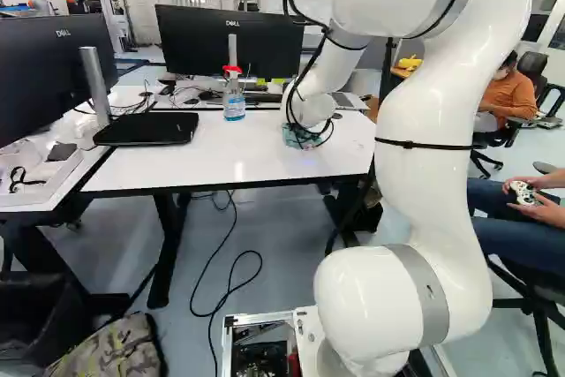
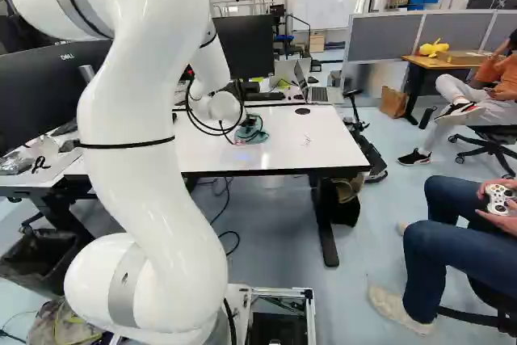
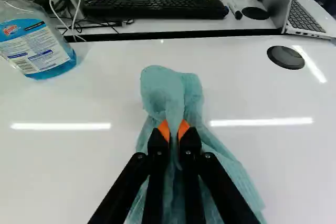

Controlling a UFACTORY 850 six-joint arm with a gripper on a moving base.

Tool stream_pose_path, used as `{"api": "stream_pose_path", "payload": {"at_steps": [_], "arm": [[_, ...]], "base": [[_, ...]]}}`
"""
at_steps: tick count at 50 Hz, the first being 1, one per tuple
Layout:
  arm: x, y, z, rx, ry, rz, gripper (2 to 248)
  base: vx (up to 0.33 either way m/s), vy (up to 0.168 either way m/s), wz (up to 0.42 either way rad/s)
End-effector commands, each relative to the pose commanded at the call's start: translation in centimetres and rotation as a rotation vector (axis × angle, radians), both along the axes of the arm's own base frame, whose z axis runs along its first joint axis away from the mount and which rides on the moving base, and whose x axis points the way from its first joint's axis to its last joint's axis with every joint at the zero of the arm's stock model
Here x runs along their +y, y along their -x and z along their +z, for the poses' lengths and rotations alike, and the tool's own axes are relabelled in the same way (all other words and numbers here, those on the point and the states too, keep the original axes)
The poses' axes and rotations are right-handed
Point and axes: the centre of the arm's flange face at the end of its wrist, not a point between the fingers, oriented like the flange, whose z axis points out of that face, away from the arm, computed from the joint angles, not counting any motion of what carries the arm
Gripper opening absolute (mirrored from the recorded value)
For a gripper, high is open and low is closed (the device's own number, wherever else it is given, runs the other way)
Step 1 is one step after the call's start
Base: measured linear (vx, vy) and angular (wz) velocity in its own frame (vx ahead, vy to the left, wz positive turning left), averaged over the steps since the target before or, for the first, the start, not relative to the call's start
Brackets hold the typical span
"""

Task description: Clean the table with the green towel

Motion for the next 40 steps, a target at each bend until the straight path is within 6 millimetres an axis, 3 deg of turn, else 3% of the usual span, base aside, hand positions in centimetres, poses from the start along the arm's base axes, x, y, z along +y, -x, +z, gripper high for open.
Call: {"api": "stream_pose_path", "payload": {"at_steps": [9,40], "arm": [[0.2,-1.3,-0.1,-0.008,0.0,0.003,38],[0.3,-0.4,2.6,0.0,0.0,0.005,38]], "base": [[0.0,0.0,0.0],[0.0,0.0,0.0]]}}
